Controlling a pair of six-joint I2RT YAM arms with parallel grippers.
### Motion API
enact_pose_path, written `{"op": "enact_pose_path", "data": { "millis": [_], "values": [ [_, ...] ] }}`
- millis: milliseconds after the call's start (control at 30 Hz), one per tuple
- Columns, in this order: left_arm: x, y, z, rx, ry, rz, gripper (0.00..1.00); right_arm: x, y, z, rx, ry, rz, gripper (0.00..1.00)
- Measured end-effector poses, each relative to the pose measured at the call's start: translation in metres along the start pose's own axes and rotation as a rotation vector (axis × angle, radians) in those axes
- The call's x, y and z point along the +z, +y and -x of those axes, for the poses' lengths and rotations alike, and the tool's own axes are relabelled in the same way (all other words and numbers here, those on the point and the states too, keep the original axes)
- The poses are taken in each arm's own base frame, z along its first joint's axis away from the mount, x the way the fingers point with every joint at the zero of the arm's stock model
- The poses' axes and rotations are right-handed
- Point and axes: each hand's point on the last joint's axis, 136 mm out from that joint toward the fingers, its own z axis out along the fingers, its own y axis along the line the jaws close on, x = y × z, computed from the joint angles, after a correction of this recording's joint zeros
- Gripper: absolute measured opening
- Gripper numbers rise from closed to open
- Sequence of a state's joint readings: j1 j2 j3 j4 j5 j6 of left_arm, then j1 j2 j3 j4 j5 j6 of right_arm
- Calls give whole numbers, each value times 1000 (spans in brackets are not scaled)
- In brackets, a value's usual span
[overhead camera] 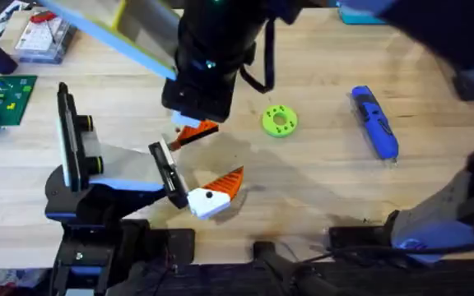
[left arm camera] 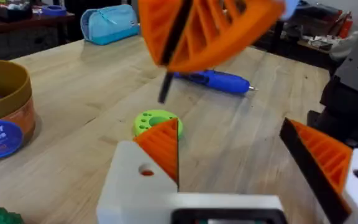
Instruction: Pick up the gripper from the table and insert it into the empty holder that is missing its gripper. Then pick up a screw, insert it into the mounting hole, and use the screwdriver to tighten it. Finally, clean up the table by picking up the vegetable and placing it into the bucket.
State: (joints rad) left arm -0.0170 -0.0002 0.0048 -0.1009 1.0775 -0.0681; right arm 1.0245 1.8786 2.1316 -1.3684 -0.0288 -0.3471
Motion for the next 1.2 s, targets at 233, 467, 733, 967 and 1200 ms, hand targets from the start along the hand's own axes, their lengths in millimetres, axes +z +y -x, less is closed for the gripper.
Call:
{"op": "enact_pose_path", "data": {
  "millis": [233,467,733,967,1200],
  "values": [
    [0,0,0,0,0,0,993,14,0,-4,-12,49,13,3],
    [0,0,0,0,0,0,993,8,8,8,-71,12,9,3],
    [0,0,0,0,0,0,993,8,11,12,-95,-2,7,3],
    [0,0,0,0,0,0,993,8,11,12,-103,-3,7,3],
    [0,0,0,0,0,0,993,8,11,12,-108,-3,7,3]
  ]
}}
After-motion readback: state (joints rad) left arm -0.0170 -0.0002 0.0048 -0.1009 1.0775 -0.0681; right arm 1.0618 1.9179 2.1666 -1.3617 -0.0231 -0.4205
